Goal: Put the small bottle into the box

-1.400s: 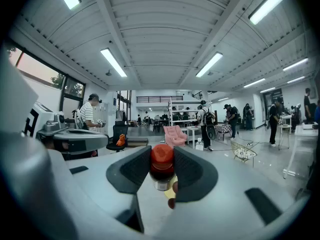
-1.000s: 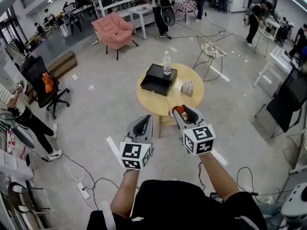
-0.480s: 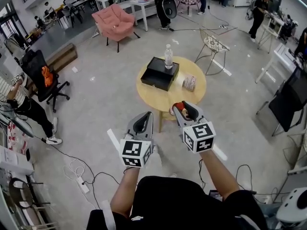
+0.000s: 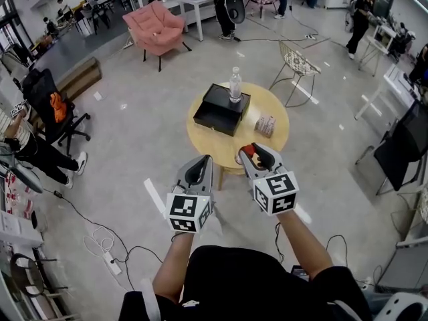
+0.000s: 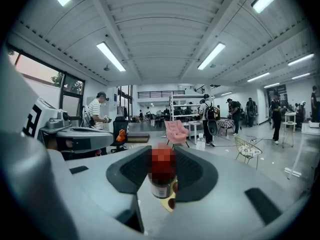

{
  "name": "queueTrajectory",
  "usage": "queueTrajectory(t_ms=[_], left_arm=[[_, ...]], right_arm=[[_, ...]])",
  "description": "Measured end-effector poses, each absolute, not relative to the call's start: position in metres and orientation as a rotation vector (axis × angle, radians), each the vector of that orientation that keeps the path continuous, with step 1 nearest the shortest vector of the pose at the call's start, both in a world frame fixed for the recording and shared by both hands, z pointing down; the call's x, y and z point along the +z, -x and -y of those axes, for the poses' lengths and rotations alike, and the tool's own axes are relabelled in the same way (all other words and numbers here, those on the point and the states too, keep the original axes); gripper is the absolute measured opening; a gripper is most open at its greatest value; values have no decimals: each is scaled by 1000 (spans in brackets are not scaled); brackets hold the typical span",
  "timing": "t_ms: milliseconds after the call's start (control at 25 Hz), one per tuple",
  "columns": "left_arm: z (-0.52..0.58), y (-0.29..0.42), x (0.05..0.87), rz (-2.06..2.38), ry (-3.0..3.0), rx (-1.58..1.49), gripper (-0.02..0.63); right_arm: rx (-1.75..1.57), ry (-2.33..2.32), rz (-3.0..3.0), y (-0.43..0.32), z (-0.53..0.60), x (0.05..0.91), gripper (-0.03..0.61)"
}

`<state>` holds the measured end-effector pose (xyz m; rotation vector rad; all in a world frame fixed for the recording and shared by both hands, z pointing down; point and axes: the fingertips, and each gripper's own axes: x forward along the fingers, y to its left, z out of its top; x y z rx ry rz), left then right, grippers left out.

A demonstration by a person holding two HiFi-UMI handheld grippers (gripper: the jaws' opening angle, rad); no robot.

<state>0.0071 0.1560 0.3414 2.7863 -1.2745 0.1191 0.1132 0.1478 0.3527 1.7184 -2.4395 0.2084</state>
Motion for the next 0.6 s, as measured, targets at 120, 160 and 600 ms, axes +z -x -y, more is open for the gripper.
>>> queueTrajectory(t_ms=[120,160,600], left_arm=[[-126,-8,344,1259,-2781,132,11],[-115,-9,344,1254,-2780,135,11],[-1,4,346,1191,-2763,166,11]], right_arm=[[225,-1714,2431,-112,-119,356,133],[232,-1713,2428,-112,-109,357,133],[304,-1714,2382,-95,1,366,132]])
